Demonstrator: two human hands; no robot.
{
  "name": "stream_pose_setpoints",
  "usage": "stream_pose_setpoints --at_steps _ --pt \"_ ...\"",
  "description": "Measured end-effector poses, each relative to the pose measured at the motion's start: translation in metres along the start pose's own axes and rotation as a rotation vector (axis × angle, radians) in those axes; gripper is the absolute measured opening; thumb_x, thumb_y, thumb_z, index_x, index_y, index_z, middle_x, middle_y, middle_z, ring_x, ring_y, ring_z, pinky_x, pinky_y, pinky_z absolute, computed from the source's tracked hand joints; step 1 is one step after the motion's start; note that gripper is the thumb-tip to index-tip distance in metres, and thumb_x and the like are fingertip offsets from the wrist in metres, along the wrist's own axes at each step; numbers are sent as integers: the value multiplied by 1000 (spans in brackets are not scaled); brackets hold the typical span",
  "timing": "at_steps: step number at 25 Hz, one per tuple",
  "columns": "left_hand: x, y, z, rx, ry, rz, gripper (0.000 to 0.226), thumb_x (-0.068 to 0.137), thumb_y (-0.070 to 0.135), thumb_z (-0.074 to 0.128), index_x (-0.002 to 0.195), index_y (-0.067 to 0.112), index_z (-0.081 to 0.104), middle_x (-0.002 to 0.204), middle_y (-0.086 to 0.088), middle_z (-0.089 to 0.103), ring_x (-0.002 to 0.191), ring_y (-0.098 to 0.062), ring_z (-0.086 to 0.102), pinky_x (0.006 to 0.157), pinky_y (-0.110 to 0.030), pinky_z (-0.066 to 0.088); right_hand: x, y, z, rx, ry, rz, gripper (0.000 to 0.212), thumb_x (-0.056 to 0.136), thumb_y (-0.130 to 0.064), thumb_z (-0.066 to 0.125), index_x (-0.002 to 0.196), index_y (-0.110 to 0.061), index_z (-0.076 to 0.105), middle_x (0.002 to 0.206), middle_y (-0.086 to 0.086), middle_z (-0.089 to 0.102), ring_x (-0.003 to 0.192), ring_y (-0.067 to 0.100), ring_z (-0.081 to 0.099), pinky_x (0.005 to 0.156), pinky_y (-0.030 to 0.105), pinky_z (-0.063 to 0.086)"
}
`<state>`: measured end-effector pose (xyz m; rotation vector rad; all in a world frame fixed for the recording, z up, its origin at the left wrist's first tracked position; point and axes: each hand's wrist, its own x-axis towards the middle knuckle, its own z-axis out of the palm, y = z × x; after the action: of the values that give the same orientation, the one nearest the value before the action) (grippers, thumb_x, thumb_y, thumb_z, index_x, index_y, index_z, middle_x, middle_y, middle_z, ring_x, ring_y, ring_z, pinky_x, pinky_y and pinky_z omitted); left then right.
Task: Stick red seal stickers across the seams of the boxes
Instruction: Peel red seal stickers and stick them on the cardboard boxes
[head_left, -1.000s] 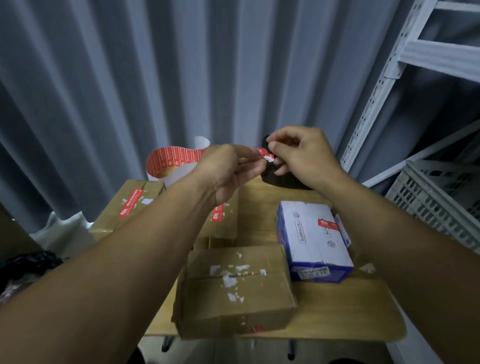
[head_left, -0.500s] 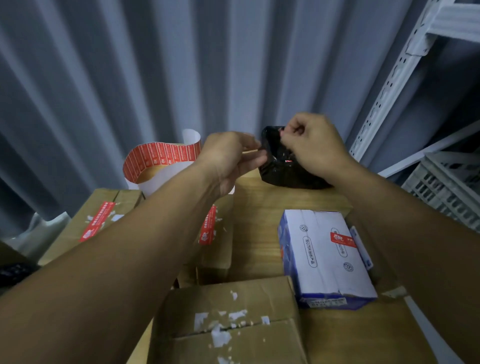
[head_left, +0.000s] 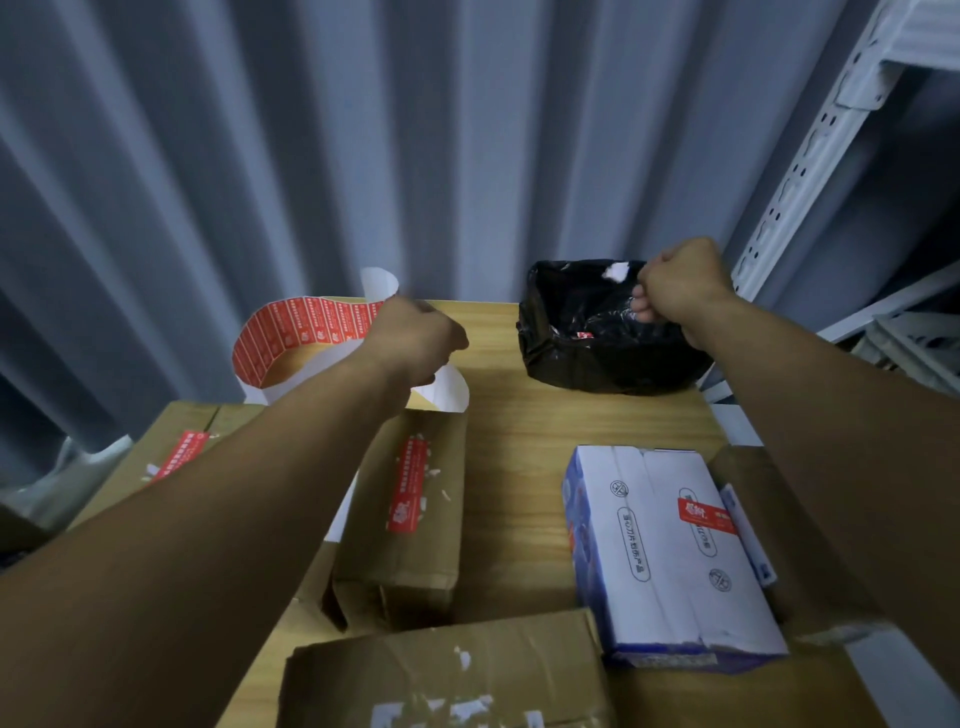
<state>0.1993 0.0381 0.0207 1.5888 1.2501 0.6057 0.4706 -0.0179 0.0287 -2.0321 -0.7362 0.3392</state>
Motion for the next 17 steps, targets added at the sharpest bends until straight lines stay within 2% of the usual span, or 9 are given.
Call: stream_pose_setpoints --at_steps 3,6,8,9,12,15,17 --pt "7 -5 -1 70 -8 -11 21 89 8 69 109 3 71 112 -14 68 106 -33 65 83 -41 59 1 4 2 25 -4 21 12 101 -3 49 106 -1 60 81 16 68 66 26 70 69 40 63" --pt "10 -9 -1 242 -70 3 25 84 9 76 108 2 72 108 -14 69 105 -34 64 79 -39 55 -8 3 0 -11 -9 -6 15 100 -3 49 93 -6 62 84 13 68 66 23 68 60 33 58" --pt "10 -11 1 334 -135 -15 28 80 13 81 104 2 74 105 -13 71 100 -31 66 81 -40 57 -15 1 0 -45 -38 -32 18 99 -4 50 89 -8 64 85 12 68 67 22 67 61 34 59" --pt "10 -11 2 377 -170 -28 28 78 16 83 101 2 75 101 -12 72 96 -29 68 80 -39 58 -19 1 1 -52 -53 -38 17 99 -4 50 90 -7 64 85 11 68 68 22 66 64 35 59" --pt "9 -10 9 509 -223 -72 35 74 27 88 93 2 72 90 -11 70 83 -26 66 62 -33 51 -24 1 2 -61 -82 -54 16 98 -4 51 89 -9 64 86 11 69 70 22 67 64 36 58" --pt "13 -12 13 609 -232 -108 36 77 30 86 88 9 59 90 -10 64 77 -24 63 57 -30 48 -28 2 4 -87 -115 -70 14 96 -5 53 92 -10 66 88 11 72 70 22 69 58 32 56" --pt "16 -16 14 682 -235 -94 30 84 28 78 91 9 56 89 -9 62 75 -22 61 58 -30 48 -31 2 6 -91 -141 -80 15 96 -5 53 91 -9 66 88 11 72 67 21 69 52 30 53"
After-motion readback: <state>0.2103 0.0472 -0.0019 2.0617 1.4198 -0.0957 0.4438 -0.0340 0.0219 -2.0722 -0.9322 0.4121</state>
